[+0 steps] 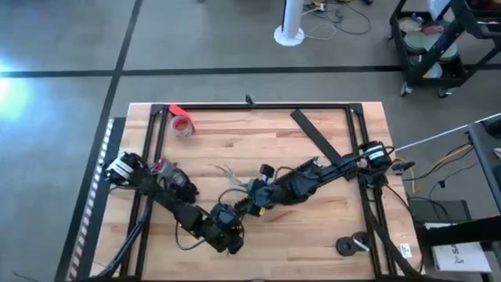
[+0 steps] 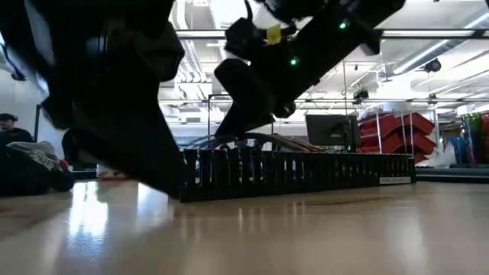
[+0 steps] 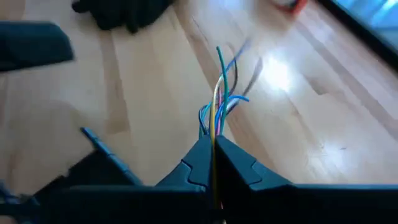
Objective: Ziptie cables
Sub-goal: Put the zip-tied cables into the black cable duct
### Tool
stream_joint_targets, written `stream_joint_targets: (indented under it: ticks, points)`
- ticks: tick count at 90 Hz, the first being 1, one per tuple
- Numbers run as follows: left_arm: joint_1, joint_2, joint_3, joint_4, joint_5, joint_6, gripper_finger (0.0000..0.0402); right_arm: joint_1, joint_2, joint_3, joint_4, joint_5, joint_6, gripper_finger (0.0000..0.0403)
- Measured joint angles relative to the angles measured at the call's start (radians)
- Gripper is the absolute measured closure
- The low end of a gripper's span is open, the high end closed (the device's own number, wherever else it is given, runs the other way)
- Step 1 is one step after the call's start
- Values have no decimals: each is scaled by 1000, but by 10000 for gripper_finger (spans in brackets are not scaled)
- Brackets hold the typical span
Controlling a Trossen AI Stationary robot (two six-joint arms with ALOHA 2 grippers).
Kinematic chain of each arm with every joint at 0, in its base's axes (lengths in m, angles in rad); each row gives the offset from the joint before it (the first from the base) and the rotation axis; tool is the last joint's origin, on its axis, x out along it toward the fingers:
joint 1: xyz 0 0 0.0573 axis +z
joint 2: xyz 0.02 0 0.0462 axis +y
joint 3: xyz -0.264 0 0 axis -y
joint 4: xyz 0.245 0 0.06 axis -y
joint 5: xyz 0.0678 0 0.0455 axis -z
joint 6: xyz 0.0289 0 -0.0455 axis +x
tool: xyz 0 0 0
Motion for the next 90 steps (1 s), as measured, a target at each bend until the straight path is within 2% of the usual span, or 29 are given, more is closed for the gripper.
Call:
stream_joint_targets:
  ticks: [12, 23, 40, 54, 68, 90]
  points:
    - [-3, -6, 0, 7, -3, -1, 297, 27, 0, -25, 88, 70, -19, 402]
    - [-9, -14, 0, 7, -3, -4, 295, 35, 0, -71, 215, 83, -16, 402]
    - [-11, -29, 0, -117, -2, -27, 322, 37, 0, -115, 286, 91, -34, 403]
    - [-11, -69, 0, -237, -46, -47, 360, 50, 0, -152, 361, 92, -113, 403]
    - [-9, -74, 0, -240, -47, -48, 394, 68, 1, -189, 453, 93, -237, 403]
    - [-8, -27, 1, -140, -25, -50, 394, 129, 50, -248, 739, 94, -497, 403]
